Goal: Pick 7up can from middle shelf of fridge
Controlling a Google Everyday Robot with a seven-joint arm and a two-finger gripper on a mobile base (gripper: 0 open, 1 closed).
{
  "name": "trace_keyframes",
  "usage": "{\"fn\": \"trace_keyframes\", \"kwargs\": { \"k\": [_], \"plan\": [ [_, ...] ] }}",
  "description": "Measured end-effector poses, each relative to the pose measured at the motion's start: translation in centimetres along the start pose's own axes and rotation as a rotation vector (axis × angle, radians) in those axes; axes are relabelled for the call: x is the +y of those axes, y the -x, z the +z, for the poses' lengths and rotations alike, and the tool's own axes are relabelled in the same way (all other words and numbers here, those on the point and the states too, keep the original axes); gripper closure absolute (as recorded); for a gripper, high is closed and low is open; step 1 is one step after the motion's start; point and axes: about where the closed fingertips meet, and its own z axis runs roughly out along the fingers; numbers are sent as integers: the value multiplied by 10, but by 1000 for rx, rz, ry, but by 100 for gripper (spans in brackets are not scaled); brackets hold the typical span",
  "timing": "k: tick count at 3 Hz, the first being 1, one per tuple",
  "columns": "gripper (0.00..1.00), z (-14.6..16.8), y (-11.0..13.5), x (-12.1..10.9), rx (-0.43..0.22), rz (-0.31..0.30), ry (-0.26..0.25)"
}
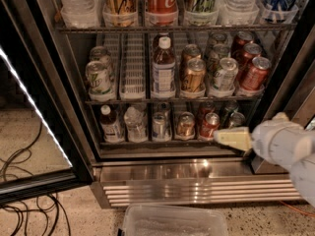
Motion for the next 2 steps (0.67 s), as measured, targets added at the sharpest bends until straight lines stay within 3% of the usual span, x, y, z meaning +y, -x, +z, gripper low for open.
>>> {"fn": "trace_keyframes", "kwargs": {
  "k": [1, 2],
  "plan": [
    [0, -43, 29, -68, -165, 110, -113],
    [0, -55, 25, -81, -177, 131, -140]
  ]
}}
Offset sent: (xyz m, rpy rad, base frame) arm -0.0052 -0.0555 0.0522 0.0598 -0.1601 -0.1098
